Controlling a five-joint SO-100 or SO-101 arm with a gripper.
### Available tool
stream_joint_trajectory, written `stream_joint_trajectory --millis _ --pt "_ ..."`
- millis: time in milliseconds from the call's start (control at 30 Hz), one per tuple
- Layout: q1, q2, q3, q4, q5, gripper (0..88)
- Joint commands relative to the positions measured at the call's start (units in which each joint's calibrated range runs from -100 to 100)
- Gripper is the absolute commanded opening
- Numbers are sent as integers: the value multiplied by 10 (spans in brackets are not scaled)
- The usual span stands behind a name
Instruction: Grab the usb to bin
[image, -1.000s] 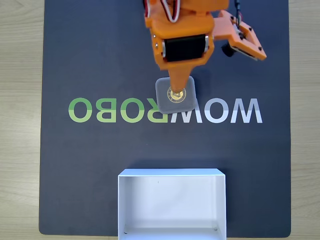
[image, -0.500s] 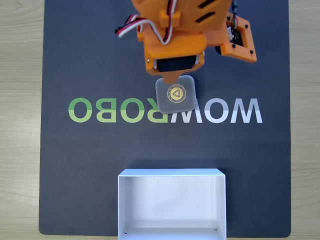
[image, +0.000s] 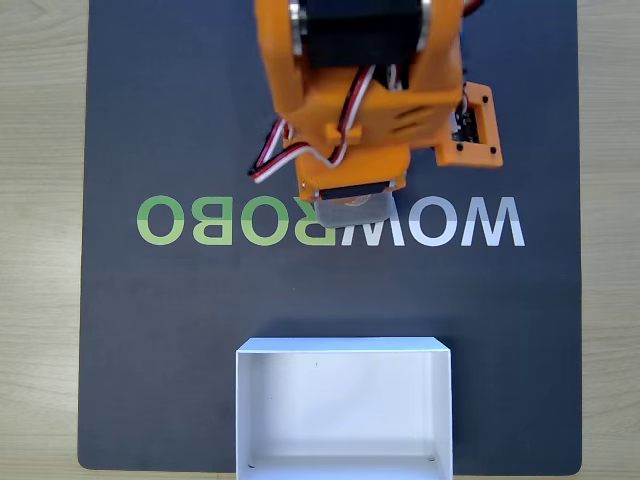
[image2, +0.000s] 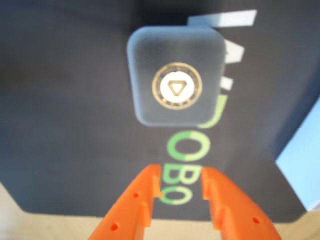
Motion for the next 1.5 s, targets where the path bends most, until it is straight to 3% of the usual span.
stream_joint_trajectory --millis 0,167,300,600,1467 --pt "7 -1 -19 25 1 208" --pt "2 5 -18 67 2 371" --pt "4 7 -14 67 3 423" --pt "10 7 101 1 65 427" --pt "-35 114 106 -66 61 419"
